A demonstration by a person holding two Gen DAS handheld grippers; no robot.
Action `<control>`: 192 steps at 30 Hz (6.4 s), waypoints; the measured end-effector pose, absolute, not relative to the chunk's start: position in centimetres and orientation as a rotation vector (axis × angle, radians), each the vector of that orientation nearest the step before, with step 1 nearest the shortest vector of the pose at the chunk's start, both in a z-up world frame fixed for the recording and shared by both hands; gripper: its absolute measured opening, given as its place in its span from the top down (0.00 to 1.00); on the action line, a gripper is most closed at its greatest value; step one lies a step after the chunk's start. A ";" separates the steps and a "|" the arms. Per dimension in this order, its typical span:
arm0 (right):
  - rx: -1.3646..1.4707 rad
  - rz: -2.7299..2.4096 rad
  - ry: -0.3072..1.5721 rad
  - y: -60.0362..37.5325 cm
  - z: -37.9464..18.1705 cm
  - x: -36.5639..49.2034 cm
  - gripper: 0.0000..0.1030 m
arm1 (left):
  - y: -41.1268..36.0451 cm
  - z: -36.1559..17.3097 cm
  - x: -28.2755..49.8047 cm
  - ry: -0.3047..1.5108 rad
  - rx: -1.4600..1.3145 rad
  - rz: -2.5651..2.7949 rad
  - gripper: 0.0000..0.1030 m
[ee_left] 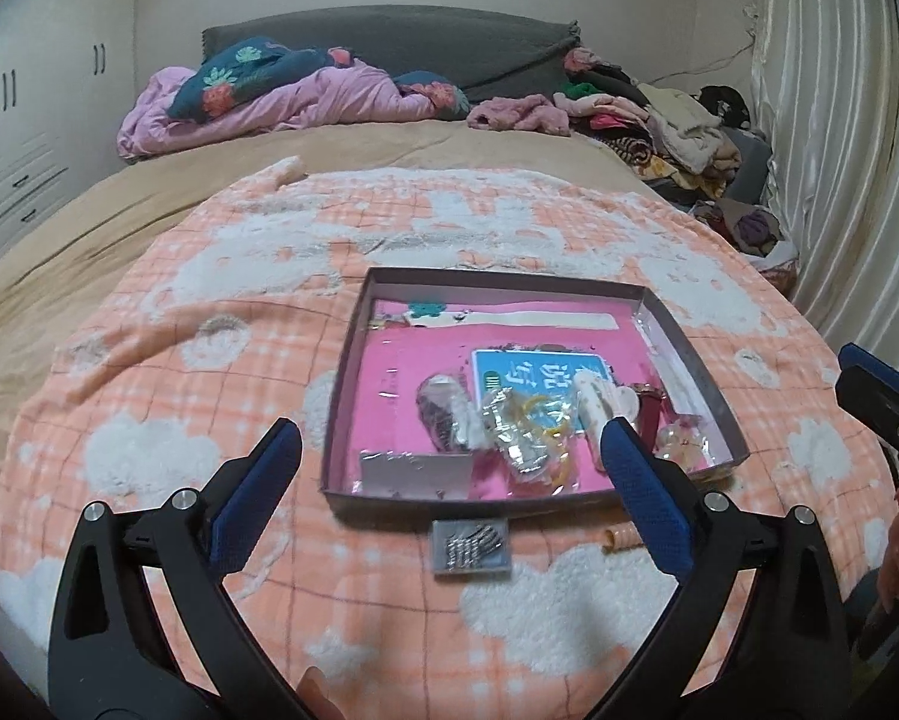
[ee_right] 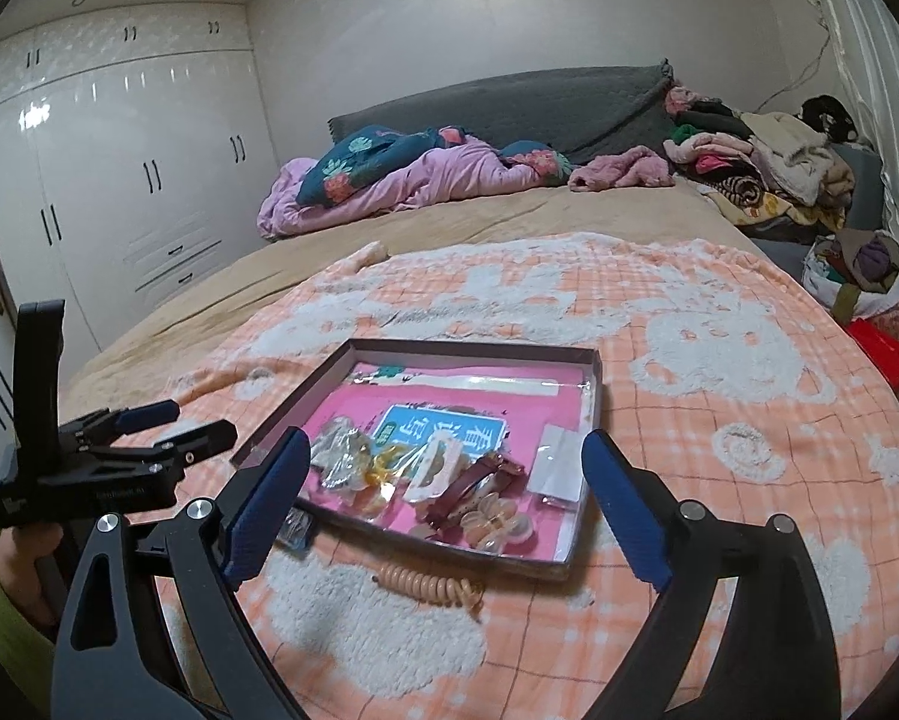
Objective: Organize jewelry
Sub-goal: 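Withdraw both grippers toward the orange hair tie and silver pin box, then grasp the orange coiled hair tie with the right gripper while the left gripper grasps the silver pin box, then lower both held items into the box lid and open both grippers, then withdraw both grippers from the box lid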
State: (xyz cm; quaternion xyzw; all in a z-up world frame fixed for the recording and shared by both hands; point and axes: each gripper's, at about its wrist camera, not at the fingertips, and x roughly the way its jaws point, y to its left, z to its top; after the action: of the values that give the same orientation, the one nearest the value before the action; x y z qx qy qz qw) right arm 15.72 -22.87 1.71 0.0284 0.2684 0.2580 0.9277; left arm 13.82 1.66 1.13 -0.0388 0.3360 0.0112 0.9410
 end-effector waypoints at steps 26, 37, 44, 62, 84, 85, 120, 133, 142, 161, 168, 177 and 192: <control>-0.017 0.530 0.692 -19.7 -2.0 13.1 0.11 | 4.4 -1.1 10.1 0.758 -0.056 0.065 0.09; 0.040 0.498 0.833 -19.3 -6.2 14.8 0.11 | 4.8 -3.9 9.6 0.824 -0.050 0.059 0.09; 0.041 0.468 0.866 -18.8 -8.0 15.4 0.11 | 4.6 -5.1 9.9 0.843 -0.068 0.043 0.09; 0.033 0.381 0.898 -15.8 -11.7 17.9 0.27 | 3.9 -7.5 11.6 0.875 -0.092 -0.012 0.09; 0.084 0.427 0.888 -18.7 -11.0 17.3 0.35 | 0.4 -9.1 15.5 0.881 -0.050 -0.078 0.63; 0.087 0.427 0.886 -18.9 -10.8 17.1 0.35 | 0.4 -9.1 15.5 0.882 -0.054 -0.089 0.63; 0.059 0.485 0.636 -20.8 -1.8 14.7 0.35 | 1.0 -0.9 12.6 0.717 -0.070 -0.097 0.63; 0.077 0.438 0.599 -22.6 0.9 18.5 0.35 | -1.9 -0.5 17.1 0.717 -0.036 -0.126 0.63; 0.079 0.441 0.619 -22.6 1.2 22.3 0.35 | -3.3 -1.7 19.4 0.755 0.000 -0.132 0.63; 0.038 0.469 0.765 -21.1 -4.0 25.9 0.35 | -3.3 -5.0 21.2 0.832 0.003 -0.119 0.60; 0.024 0.474 0.802 -20.4 -5.0 26.1 0.32 | -2.6 -5.0 20.9 0.831 -0.009 -0.103 0.47; 0.066 0.472 0.775 -21.4 -4.0 25.0 0.18 | -2.1 -3.7 19.7 0.809 -0.022 -0.087 0.41; 0.089 0.487 0.577 -24.1 1.9 15.6 0.04 | -1.8 1.9 14.0 0.677 -0.021 -0.072 0.09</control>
State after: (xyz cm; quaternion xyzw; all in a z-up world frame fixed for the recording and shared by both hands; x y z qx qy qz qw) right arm 15.59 -24.08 1.87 0.0437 0.2818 0.2377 0.9285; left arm 13.98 -1.79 1.93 -0.0103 0.3319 -0.0351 0.9426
